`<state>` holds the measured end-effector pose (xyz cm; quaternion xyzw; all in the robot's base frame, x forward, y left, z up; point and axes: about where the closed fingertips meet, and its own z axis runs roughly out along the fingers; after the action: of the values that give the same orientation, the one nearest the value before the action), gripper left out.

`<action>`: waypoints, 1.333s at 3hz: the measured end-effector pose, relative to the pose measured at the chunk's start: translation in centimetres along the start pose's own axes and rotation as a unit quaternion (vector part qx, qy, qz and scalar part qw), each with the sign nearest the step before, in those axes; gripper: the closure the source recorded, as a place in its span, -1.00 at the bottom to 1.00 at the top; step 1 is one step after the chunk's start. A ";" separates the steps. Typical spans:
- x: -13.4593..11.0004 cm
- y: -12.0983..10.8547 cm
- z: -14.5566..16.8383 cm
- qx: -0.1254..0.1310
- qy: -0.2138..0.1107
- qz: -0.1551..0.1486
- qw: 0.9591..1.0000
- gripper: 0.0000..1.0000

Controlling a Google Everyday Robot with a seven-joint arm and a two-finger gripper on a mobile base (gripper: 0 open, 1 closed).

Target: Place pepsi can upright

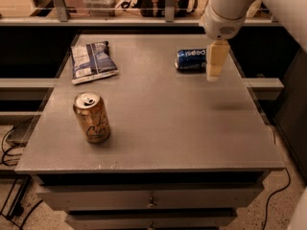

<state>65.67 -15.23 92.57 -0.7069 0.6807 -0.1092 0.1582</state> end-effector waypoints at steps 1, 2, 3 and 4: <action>-0.3 -1.6 2.6 0.005 0.023 -0.023 0.999 -1.00; 0.2 -3.0 5.3 -0.001 0.041 -0.037 0.998 -1.00; 0.5 -3.7 7.7 -0.011 0.052 -0.050 0.997 -1.00; 0.7 -4.0 9.7 -0.025 0.055 -0.056 0.997 -1.00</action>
Offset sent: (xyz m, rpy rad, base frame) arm 0.0761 -0.0031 -0.0584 -0.1563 0.0039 0.0497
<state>73.05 -15.06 85.02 -0.7403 0.6505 -0.1396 0.0966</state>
